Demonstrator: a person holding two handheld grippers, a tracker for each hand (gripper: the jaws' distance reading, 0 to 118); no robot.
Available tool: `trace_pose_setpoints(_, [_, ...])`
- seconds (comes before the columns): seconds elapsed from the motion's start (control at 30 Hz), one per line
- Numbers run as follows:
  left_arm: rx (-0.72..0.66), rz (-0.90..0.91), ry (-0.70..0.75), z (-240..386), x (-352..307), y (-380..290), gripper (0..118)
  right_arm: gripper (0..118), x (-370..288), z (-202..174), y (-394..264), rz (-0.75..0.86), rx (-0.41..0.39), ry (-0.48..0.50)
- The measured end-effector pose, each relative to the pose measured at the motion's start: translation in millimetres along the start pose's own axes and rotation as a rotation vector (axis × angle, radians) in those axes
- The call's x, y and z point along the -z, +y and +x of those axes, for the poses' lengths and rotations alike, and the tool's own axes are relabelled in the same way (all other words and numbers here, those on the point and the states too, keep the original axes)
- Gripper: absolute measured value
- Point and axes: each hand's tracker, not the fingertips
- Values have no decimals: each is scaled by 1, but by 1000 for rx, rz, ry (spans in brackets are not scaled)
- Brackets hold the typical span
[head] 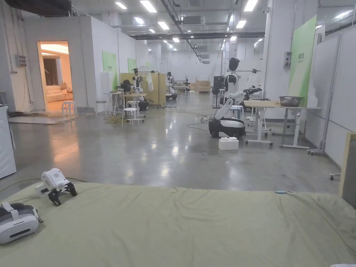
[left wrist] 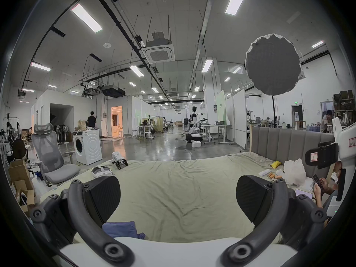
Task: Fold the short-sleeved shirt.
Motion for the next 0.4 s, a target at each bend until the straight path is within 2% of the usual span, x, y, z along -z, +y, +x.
trace_pose_setpoints(0.1, [-1,-5,-3,1,1,-1,118,118,1,-2,-4,30,72,-70])
trace_pose_setpoints(0.17, [-5,-5,-6,1,1,-1,118,118,3,-2,-7,-9,44,-47])
trace_pose_setpoints(0.2, [-6,-5,-7,1,1,-1,118,118,5,0,-9,-9,10,5])
trace_pose_setpoints(0.27, [-8,3,-7,3,2,-3,118,118,7,13,-19,86,-15,184])
trace_pose_setpoints(0.3, [-9,12,-1,4,2,-5,118,118,9,16,-25,105,-19,241])
trace_pose_setpoints(0.33, [-15,26,15,5,2,-7,118,118,13,14,-26,82,1,175])
trace_pose_setpoints(0.4, [-20,26,28,7,2,-13,118,118,12,10,-38,140,-74,113])
